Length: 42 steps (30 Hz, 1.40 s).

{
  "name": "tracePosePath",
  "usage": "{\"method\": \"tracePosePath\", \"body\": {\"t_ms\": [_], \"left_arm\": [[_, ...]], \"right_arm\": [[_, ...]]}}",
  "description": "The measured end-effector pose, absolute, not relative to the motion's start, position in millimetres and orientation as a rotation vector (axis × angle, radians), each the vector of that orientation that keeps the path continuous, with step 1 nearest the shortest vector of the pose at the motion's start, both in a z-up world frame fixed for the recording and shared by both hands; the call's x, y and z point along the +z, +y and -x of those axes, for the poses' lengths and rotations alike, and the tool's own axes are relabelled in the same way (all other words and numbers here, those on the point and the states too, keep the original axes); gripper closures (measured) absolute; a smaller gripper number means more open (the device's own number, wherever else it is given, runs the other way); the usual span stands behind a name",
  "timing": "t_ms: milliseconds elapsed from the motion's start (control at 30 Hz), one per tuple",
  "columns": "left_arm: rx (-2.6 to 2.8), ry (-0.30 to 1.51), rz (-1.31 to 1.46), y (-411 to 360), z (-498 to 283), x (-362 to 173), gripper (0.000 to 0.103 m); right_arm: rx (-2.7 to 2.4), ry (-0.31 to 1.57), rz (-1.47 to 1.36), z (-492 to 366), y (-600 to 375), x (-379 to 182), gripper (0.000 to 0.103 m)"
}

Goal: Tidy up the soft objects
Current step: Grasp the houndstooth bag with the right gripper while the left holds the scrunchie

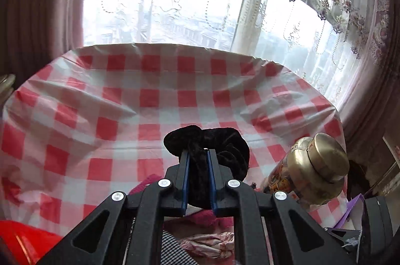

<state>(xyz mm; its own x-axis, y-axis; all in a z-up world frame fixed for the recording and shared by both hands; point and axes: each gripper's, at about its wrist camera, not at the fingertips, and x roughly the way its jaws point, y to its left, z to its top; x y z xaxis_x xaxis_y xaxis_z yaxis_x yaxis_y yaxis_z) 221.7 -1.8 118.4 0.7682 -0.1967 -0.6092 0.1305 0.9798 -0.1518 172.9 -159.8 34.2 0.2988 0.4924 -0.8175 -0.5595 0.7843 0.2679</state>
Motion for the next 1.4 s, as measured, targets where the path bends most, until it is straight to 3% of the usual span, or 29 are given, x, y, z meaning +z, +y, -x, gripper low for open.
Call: {"method": "tracePosePath", "body": {"t_ms": [367, 700, 733, 767, 800, 933, 1067, 1400], "left_arm": [[0.073, 0.577, 0.106, 56, -146, 129, 0.089], [0.123, 0.523, 0.127, 79, -121, 144, 0.089], [0.121, 0.521, 0.127, 80, -120, 144, 0.089], [0.121, 0.521, 0.126, 80, -119, 145, 0.089], [0.123, 0.521, 0.125, 80, -118, 145, 0.089], [0.137, 0.518, 0.126, 83, -113, 146, 0.089], [0.132, 0.510, 0.124, 80, -110, 150, 0.089], [0.086, 0.481, 0.107, 57, -93, 169, 0.089]], "right_arm": [[0.796, 1.095, 0.077, -201, -72, 24, 0.021], [0.731, 1.062, 0.323, -217, -3, -9, 0.021], [0.730, 1.062, 0.344, -219, 0, -14, 0.031], [0.739, 1.076, 0.357, -221, 3, -20, 0.061], [0.755, 1.103, 0.357, -222, 4, -25, 0.071], [0.779, 1.061, 0.321, -217, -7, -18, 0.084], [0.813, 0.998, 0.234, -208, -27, 12, 0.089], [0.779, 0.907, 0.077, -167, -115, 78, 0.089]]}}
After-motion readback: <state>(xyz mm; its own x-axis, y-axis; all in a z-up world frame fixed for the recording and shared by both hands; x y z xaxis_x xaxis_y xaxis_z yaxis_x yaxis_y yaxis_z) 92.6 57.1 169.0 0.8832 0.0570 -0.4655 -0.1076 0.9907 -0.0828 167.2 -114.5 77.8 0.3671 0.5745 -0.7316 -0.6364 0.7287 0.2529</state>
